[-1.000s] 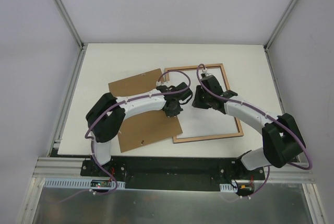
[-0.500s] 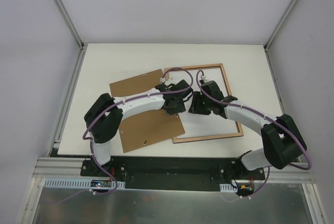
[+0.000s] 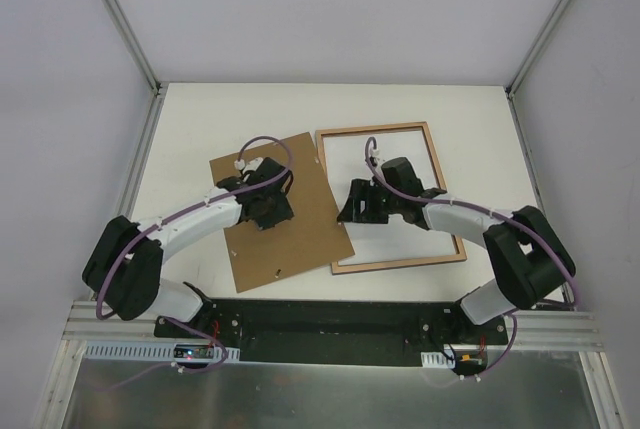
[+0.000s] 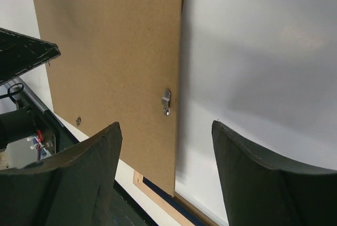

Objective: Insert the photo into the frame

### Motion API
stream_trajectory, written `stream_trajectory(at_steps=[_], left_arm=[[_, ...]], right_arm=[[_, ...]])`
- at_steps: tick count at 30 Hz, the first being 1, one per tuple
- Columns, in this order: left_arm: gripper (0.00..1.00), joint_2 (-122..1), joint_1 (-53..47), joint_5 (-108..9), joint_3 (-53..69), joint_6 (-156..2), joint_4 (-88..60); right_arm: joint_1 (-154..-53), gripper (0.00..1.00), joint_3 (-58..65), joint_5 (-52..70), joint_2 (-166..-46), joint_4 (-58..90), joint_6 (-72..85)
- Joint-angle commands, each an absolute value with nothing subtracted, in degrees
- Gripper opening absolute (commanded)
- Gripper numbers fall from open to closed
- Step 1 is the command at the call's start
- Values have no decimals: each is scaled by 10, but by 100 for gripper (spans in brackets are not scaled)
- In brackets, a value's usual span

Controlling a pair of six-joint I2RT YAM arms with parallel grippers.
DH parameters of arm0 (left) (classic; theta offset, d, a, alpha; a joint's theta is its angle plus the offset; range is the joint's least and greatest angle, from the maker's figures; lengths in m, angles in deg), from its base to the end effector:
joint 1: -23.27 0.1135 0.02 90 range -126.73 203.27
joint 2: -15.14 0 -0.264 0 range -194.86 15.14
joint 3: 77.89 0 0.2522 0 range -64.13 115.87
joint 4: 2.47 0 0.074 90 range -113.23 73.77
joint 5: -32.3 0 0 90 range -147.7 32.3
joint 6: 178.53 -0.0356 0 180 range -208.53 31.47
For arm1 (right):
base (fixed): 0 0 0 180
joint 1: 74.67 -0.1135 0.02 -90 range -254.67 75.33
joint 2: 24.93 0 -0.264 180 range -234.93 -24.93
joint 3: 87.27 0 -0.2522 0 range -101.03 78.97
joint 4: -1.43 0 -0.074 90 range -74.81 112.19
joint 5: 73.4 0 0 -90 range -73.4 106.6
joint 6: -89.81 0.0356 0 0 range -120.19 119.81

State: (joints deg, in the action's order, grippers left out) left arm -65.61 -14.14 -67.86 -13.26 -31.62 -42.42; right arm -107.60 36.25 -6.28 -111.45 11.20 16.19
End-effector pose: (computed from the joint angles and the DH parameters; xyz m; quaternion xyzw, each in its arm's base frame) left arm 0.2268 -0.1655 0.2136 -0.1868 0.9346 -0.1555 0.2597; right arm 0.2479 0.1771 0.1824 -0.2110 0.8663 0.3367 0.3029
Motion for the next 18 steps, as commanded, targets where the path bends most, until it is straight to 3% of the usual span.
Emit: stream_trajectory(at_steps=[1,18], left_arm=[[46,-621,-110,-635,-167,-360,-391],[50,-498,20,-775,-321,-235,-399]], right_arm=[[-1078,73,358,-126,-1143,54,160],[-1085,74,344,-178,-1206,16,185]])
